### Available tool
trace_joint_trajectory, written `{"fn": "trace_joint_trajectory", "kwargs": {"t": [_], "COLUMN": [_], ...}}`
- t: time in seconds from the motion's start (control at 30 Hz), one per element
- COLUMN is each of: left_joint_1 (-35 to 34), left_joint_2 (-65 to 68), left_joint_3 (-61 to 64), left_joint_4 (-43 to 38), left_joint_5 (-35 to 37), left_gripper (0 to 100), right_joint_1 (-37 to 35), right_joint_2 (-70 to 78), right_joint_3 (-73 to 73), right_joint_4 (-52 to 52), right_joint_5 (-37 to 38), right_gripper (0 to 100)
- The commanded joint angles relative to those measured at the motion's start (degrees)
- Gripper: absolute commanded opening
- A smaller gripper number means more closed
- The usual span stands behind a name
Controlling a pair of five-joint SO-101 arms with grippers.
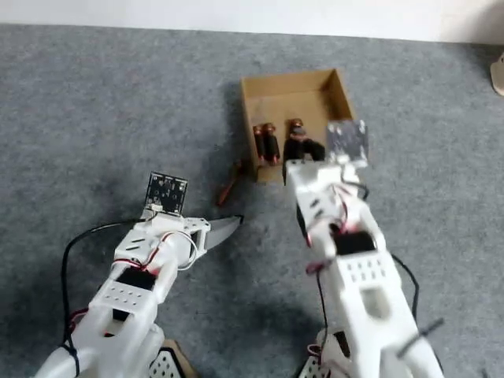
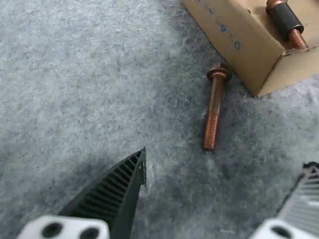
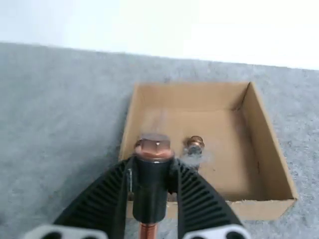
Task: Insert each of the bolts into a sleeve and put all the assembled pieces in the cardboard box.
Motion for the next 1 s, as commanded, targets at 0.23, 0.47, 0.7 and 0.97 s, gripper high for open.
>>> {"fn": "trace_joint_trajectory", "kwargs": {"t": [0.23,0.47,0.7,0.97], "left_joint_1": [-0.84,-0.84,-0.84,-0.84], "left_joint_2": [-0.48,-0.48,-0.48,-0.48], "left_joint_3": [-0.22,-0.22,-0.22,-0.22], "left_joint_4": [0.26,0.26,0.18,0.35], "left_joint_5": [0.70,0.53,0.53,0.44], "left_gripper": [43,43,43,43], "right_joint_1": [0.84,2.51,3.91,3.65], "right_joint_2": [33.54,52.53,61.76,52.70], "right_joint_3": [-32.48,-45.49,-47.87,-47.96], "right_joint_4": [-6.99,-7.08,-6.73,9.19], "right_joint_5": [1.58,1.49,1.49,1.05], "right_gripper": [0.5,0.5,1.2,17.9]}}
